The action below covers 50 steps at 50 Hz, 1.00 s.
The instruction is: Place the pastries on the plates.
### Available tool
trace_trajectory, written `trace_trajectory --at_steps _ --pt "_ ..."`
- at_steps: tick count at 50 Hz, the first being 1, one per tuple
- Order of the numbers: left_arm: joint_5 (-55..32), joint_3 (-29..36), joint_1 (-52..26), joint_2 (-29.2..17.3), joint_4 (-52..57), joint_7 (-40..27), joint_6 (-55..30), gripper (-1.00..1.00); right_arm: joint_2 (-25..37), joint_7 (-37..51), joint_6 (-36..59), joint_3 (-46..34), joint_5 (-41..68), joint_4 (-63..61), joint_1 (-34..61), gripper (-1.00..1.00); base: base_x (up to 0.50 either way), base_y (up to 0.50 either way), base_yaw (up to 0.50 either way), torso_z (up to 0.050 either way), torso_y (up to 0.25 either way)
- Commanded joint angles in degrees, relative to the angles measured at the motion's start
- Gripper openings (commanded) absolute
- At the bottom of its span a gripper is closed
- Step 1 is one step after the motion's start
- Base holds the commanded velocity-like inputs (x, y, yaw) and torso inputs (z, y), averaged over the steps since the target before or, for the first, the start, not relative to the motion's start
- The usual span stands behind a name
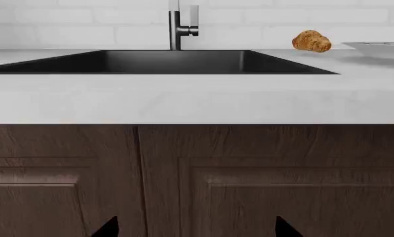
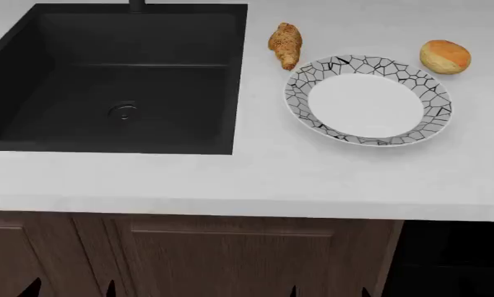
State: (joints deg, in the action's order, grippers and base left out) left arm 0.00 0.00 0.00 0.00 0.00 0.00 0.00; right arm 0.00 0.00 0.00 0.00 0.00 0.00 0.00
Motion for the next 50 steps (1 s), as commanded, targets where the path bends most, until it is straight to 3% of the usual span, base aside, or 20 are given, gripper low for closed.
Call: trace_trajectory --at_steps 1,15,16,28,50 --pt "-4.3 4.9 -0.3 -4.3 -0.3 -4.9 0.4 1.0 1.3 1.0 -0.1 -1.5 1.3 0.1 0.1 1.0 0.0 0.0 0.0 0.0 0.0" --pt "-5.7 6.0 -0.2 -5.3 0.4 -5.4 0.1 1.0 3.1 4.7 0.3 -4.1 1.9 0.5 0.5 1.0 0.0 0.0 0.0 0.002 0.0" --pt "-3.5 1.3 1.7 -1.0 1.8 -4.1 -1.6 1.0 1.3 1.5 -0.5 -2.2 -0.8 -0.6 -1.6 1.0 0.0 0.0 0.0 0.0 0.0" --pt "-2.4 5.1 0.1 -3.2 -1.2 -5.6 -0.5 1.0 3.0 3.0 -0.7 -4.2 1.0 1.2 -0.1 1.0 0.0 0.0 0.0 -0.005 0.0" --pt "-3.6 7.1 0.0 -4.7 -0.1 -7.6 -2.9 1.0 4.7 5.2 -0.5 -6.1 2.7 0.7 -0.3 1.0 0.0 0.0 0.0 0.05 0.022"
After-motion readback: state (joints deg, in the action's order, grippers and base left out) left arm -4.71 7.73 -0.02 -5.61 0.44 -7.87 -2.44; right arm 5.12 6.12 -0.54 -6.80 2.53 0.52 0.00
